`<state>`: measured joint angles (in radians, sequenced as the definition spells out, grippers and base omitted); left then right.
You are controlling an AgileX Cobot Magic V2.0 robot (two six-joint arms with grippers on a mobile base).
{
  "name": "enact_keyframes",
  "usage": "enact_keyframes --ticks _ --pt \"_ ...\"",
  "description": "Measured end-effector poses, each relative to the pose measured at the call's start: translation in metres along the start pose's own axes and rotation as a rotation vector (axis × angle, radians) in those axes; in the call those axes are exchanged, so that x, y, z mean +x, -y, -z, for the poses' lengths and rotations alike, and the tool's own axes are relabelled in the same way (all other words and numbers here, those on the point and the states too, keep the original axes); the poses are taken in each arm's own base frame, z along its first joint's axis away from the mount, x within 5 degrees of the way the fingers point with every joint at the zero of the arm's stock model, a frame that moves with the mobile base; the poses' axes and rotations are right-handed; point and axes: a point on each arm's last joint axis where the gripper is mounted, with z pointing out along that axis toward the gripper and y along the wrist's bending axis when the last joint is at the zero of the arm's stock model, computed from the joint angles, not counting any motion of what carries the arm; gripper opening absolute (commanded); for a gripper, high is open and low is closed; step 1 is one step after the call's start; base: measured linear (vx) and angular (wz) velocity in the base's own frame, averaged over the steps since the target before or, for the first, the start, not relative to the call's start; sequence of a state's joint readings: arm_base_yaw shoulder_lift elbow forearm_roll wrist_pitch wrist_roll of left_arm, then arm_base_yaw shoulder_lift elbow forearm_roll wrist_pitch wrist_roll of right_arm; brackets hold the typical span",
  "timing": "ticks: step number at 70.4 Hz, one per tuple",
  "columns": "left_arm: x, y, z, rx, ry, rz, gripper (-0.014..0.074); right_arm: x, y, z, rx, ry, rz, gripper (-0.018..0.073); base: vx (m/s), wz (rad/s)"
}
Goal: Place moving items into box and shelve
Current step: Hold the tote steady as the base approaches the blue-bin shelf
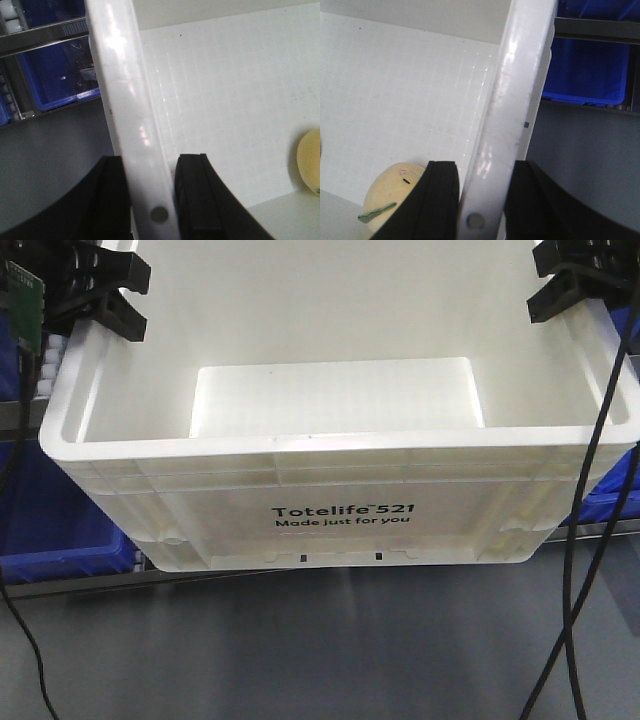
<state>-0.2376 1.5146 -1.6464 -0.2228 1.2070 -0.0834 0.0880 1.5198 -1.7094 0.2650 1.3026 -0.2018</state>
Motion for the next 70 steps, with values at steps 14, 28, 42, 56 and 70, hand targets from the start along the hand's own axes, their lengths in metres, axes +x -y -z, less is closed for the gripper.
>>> enact_keyframes --ticks 14,28,42,56,70 --pt "0.0 -0.0001 0.0 -0.001 0.0 0.0 -0.0017 0.0 0.0 0.0 0.0 0.0 0.0 -0.0012 0.03 0.16" --pt "0.0 0.0 0.0 0.0 0.0 0.0 -0.0017 0.0 0.0 0.0 0.0 0.0 0.0 -0.0012 0.04 0.13" --pt "0.0 0.0 0.0 0.0 0.0 0.0 -0.0017 0.0 0.0 0.0 0.0 0.0 0.0 -0.0012 0.06 0.17" --pt "0.0 0.0 0.0 0.0 0.0 0.0 -0.0017 0.0 0.0 0.0 0.0 0.0 0.0 -0.0012 0.09 0.23" --pt "0.0 0.0 0.0 0.0 0.0 0.0 -0.0017 0.0 0.0 0.0 0.0 0.0 0.0 -0.0012 0.12 0.26"
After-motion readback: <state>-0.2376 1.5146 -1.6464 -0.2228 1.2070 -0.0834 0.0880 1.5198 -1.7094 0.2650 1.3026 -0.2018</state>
